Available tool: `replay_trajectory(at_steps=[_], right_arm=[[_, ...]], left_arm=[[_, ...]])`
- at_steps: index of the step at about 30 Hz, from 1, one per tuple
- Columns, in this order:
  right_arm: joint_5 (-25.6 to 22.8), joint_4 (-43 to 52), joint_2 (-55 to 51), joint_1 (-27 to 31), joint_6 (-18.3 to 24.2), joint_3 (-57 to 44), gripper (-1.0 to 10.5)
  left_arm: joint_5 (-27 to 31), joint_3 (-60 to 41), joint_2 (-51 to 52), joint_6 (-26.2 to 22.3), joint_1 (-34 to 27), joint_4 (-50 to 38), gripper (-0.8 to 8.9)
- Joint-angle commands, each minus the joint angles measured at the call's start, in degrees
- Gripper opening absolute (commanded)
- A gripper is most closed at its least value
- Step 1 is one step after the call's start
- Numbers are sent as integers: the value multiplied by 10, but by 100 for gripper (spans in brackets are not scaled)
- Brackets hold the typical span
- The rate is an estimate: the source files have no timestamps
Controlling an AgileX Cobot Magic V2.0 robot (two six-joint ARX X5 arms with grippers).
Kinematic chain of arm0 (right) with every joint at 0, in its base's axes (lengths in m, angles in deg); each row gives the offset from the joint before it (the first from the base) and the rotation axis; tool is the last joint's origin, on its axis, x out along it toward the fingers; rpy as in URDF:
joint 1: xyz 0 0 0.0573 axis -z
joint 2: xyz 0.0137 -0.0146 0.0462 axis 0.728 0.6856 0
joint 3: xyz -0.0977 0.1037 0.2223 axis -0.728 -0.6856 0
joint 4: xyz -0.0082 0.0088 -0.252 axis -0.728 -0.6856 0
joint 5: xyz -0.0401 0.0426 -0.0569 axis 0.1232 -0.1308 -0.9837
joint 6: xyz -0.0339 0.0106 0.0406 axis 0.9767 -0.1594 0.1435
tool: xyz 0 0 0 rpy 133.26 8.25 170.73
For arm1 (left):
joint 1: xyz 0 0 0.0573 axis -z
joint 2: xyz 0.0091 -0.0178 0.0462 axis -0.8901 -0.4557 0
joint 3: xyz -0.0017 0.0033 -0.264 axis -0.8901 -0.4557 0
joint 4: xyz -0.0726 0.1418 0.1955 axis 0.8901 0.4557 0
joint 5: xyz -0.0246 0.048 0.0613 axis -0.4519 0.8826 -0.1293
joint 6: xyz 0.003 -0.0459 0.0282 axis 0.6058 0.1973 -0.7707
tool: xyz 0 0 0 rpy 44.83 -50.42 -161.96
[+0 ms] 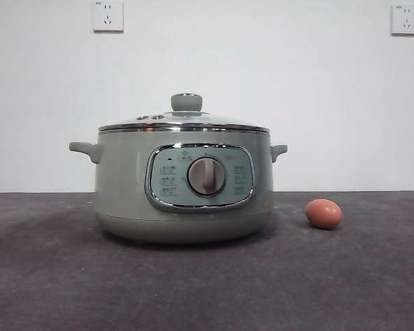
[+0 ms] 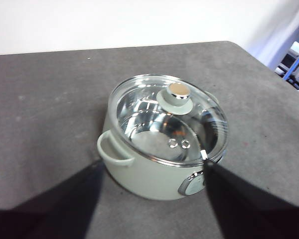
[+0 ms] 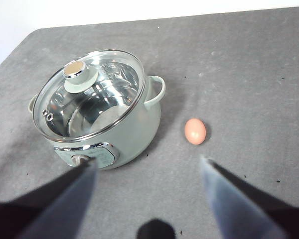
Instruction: Pick up the egg,open the lid,put the egg in the pot,close the lid
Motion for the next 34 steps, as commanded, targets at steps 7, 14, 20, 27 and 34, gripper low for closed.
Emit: replay_trajectory(at_steps=[7, 14, 20, 27, 34], right_arm=[[26, 4, 14, 0, -5, 3, 634], [26, 4, 38, 0, -5, 3, 634], [27, 4, 57, -1, -6, 3, 630], [28, 4, 74, -1, -6, 3, 630], [28, 6, 80, 0, -6, 3, 630]], left_arm=[[-20, 11, -39, 2, 19, -27, 630], [-16, 56, -137, 1, 91, -89, 630], [19, 134, -259, -25, 163, -113, 630], [61, 237, -409, -49, 222, -115, 629], [89, 299, -533, -59, 250, -120, 629]])
